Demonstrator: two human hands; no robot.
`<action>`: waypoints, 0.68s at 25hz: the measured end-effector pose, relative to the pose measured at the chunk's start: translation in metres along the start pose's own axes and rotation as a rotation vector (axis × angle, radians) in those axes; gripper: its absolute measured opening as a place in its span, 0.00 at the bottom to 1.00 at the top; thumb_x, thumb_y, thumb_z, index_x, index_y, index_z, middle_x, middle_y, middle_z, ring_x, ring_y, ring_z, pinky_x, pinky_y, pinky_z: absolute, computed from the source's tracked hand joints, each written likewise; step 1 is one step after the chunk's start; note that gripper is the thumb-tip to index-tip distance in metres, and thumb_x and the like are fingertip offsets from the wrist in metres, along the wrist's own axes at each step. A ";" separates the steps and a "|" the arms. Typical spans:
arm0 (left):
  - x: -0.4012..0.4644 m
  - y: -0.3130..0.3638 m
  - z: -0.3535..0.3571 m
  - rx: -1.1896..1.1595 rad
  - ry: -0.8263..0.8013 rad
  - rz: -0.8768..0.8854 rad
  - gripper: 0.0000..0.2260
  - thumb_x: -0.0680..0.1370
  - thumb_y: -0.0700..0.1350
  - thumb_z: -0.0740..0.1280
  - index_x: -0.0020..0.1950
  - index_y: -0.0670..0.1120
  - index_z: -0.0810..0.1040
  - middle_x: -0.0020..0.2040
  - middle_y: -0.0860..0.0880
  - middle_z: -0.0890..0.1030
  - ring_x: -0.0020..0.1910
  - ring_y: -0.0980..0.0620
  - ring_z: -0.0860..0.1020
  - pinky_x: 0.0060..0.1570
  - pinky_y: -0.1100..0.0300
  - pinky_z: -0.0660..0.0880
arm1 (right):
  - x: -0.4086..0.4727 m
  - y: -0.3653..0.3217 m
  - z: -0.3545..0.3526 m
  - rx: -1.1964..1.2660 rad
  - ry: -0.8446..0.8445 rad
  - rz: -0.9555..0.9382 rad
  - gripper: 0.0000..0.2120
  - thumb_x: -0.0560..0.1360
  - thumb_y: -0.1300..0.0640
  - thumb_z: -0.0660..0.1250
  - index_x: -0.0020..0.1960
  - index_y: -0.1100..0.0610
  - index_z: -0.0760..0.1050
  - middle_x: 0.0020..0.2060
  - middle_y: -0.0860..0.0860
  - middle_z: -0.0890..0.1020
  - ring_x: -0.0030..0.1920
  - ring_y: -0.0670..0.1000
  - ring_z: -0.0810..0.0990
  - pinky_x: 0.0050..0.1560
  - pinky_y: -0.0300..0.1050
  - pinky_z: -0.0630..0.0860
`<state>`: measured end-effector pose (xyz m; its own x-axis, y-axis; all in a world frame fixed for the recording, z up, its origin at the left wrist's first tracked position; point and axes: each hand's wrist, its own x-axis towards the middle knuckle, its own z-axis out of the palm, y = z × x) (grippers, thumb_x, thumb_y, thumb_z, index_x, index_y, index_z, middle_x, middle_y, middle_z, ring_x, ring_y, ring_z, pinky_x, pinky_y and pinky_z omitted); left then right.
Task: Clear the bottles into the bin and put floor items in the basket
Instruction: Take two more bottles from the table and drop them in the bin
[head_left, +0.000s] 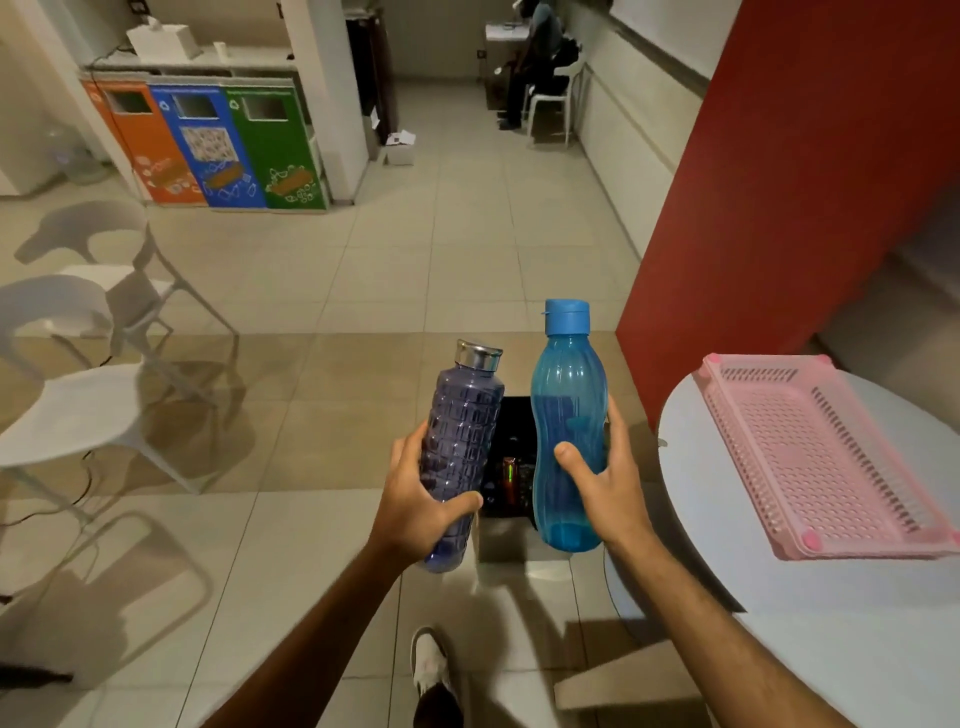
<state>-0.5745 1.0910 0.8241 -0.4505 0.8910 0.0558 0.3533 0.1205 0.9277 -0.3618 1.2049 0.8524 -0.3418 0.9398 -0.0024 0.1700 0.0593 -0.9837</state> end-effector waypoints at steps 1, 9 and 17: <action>0.021 -0.005 -0.002 0.005 -0.011 0.020 0.45 0.60 0.51 0.82 0.69 0.70 0.62 0.61 0.58 0.70 0.58 0.60 0.77 0.61 0.52 0.79 | 0.014 0.001 0.001 -0.007 0.027 0.007 0.39 0.70 0.38 0.71 0.75 0.29 0.55 0.66 0.34 0.73 0.63 0.38 0.76 0.56 0.45 0.82; 0.184 -0.024 -0.008 -0.032 -0.190 0.031 0.43 0.64 0.53 0.82 0.74 0.59 0.64 0.64 0.55 0.71 0.61 0.52 0.78 0.58 0.47 0.80 | 0.111 0.009 0.011 -0.062 0.191 0.135 0.38 0.75 0.45 0.71 0.72 0.23 0.51 0.57 0.20 0.70 0.58 0.33 0.76 0.54 0.44 0.77; 0.247 -0.059 0.018 -0.050 -0.209 -0.024 0.40 0.66 0.55 0.79 0.74 0.59 0.63 0.65 0.56 0.71 0.60 0.59 0.76 0.56 0.57 0.80 | 0.178 0.045 0.006 -0.097 0.180 0.265 0.39 0.76 0.47 0.72 0.72 0.24 0.50 0.54 0.21 0.69 0.51 0.33 0.79 0.37 0.27 0.76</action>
<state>-0.6921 1.3118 0.7769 -0.2765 0.9602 -0.0400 0.3010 0.1260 0.9453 -0.4199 1.3725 0.8062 -0.1067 0.9707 -0.2154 0.3209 -0.1714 -0.9315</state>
